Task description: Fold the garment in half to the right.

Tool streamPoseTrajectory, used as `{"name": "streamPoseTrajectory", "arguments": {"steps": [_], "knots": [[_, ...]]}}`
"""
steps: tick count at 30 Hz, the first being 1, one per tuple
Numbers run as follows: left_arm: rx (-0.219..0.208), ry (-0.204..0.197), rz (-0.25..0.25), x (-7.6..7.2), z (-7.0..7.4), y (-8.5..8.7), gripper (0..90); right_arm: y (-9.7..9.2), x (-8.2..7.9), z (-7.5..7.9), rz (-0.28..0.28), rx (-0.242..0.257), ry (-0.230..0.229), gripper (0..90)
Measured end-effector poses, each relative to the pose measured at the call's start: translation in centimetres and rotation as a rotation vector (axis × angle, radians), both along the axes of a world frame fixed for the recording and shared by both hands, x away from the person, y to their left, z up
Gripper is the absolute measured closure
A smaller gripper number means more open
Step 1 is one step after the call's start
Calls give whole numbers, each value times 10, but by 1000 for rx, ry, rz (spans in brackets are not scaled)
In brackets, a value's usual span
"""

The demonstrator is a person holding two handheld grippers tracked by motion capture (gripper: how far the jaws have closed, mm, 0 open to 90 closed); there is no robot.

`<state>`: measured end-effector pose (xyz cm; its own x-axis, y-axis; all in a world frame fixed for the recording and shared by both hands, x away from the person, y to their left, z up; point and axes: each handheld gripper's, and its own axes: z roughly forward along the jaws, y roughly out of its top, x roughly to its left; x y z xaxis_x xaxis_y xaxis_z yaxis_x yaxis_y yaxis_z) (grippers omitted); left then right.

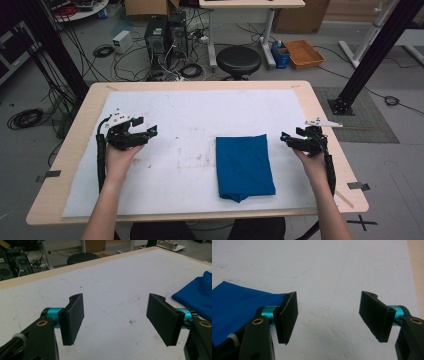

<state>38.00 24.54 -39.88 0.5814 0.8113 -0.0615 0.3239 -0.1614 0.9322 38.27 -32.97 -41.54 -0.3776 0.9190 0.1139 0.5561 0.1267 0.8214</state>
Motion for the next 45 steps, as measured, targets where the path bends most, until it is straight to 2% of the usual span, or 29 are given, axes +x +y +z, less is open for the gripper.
{"name": "streamPoseTrajectory", "arguments": {"steps": [10, 22, 45], "knots": [[-9, -12, -18, -2, 2, -5, 305, 0, 0, 1, 1, 0, -1, 315], [-2, 3, -23, -1, 0, -7, 305, 0, -1, 2, 1, 2, -1, 315], [5, 8, -31, 0, -1, -9, 304, -2, -1, 2, -2, 6, -2, 315]]}}
